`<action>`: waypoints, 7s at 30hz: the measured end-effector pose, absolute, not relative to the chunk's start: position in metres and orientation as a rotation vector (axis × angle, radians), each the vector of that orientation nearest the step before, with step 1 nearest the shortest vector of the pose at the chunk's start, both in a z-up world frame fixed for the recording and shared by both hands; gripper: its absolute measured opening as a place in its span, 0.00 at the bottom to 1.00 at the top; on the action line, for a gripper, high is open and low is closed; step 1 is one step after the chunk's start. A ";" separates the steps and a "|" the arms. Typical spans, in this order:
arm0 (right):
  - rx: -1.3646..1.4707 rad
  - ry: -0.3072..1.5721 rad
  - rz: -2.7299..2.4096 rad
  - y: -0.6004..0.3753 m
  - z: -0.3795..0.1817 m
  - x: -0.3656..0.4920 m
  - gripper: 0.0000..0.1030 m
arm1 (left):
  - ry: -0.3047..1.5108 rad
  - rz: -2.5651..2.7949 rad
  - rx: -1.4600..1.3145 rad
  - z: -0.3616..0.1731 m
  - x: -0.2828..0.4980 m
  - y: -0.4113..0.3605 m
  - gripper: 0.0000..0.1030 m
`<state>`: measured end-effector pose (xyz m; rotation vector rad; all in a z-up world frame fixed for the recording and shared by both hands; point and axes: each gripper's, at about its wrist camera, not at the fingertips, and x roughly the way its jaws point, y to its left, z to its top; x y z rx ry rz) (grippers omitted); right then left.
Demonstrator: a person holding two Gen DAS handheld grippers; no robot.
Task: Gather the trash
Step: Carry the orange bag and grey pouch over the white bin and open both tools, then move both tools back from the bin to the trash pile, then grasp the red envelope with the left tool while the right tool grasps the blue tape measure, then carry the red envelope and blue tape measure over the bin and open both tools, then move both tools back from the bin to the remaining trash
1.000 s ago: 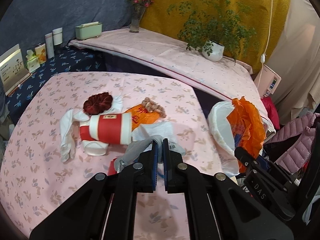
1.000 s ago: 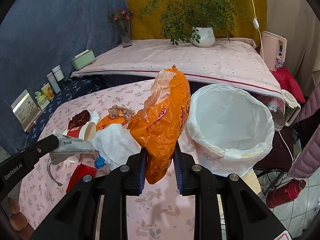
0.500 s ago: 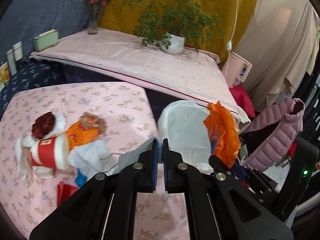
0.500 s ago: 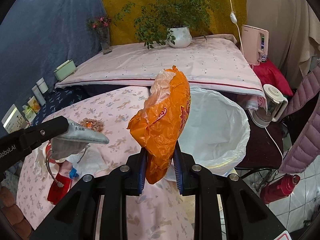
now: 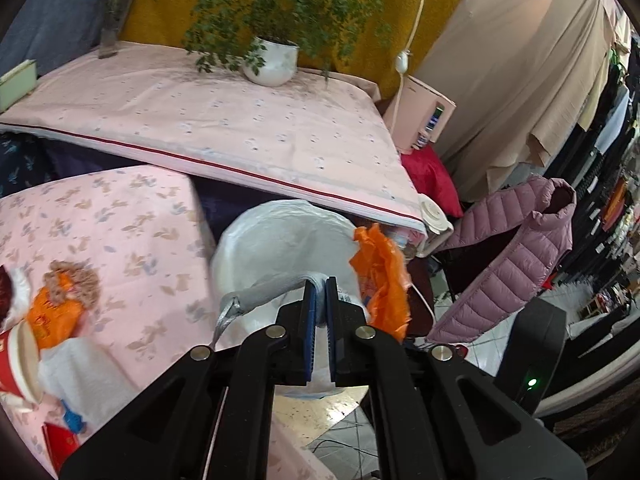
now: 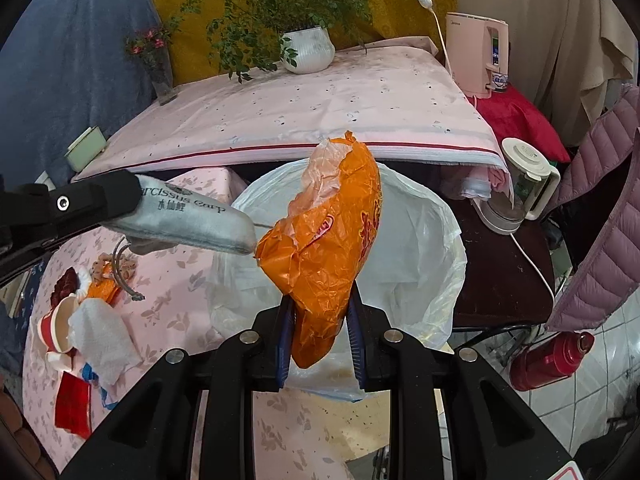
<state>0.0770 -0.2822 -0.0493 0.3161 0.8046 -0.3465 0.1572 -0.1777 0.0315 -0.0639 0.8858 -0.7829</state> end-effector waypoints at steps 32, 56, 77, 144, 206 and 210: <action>0.254 0.774 -0.376 -0.261 -0.038 0.084 0.53 | 0.816 -0.520 -0.033 0.019 0.167 -0.126 0.60; 0.182 0.791 -0.239 -0.169 -0.030 0.067 0.59 | 0.854 -0.213 -0.011 -0.016 0.128 -0.002 0.75; 0.128 0.858 -0.131 -0.089 -0.054 0.067 0.59 | 0.966 -0.066 -0.021 -0.073 0.085 0.094 0.78; 0.307 0.837 0.151 -0.052 -0.034 0.094 0.12 | 0.898 -0.138 -0.067 -0.030 0.086 0.088 0.00; 0.402 0.758 -0.331 -0.287 -0.048 0.088 0.43 | 0.826 -0.492 0.095 -0.008 0.165 -0.152 0.44; 0.390 0.753 -0.314 -0.275 -0.042 0.087 0.47 | 0.822 -0.454 0.087 -0.007 0.163 -0.137 0.44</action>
